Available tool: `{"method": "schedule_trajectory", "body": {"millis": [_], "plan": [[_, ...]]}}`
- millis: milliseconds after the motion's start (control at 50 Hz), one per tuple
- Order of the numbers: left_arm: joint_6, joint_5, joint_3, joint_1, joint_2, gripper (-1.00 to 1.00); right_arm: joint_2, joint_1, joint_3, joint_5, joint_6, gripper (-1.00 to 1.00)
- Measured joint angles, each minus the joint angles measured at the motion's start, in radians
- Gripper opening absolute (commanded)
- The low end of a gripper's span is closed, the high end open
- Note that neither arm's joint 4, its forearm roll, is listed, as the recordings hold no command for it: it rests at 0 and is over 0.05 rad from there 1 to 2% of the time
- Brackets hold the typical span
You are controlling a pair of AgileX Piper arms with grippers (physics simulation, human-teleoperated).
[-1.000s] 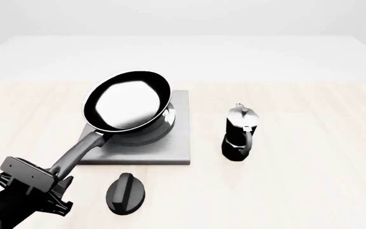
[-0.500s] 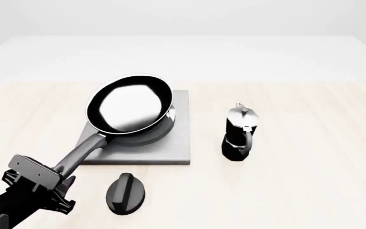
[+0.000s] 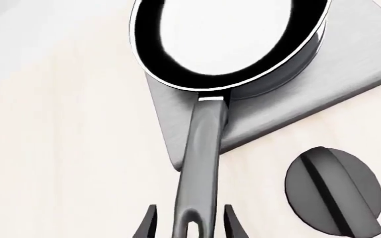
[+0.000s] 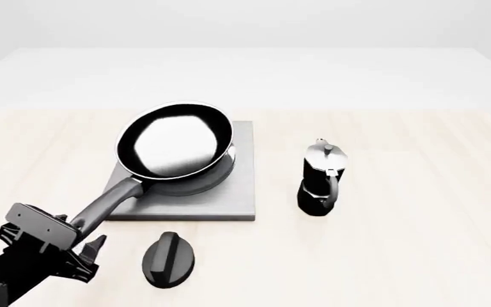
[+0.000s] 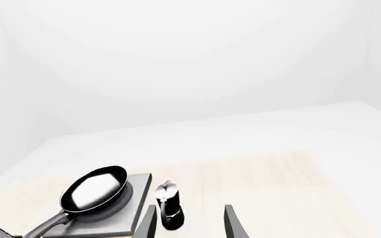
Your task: Put the frying pan on the stove.
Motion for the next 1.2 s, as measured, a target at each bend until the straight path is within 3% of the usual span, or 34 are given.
{"method": "schedule_trajectory", "body": {"millis": [260, 560, 1200], "plan": [[0.005, 0.224, -0.082, 0.002, -0.202, 1.0, 0.0, 0.0, -0.001, 0.0, 0.0, 1.0], [0.006, 0.404, -0.15, 0.001, -0.371, 1.0, 0.0, 0.001, -0.002, 0.0, 0.001, 1.0], [-0.091, 0.793, -0.167, 0.035, -0.899, 1.0, 0.0, 0.002, -0.005, 0.0, 0.0, 1.0]]}}
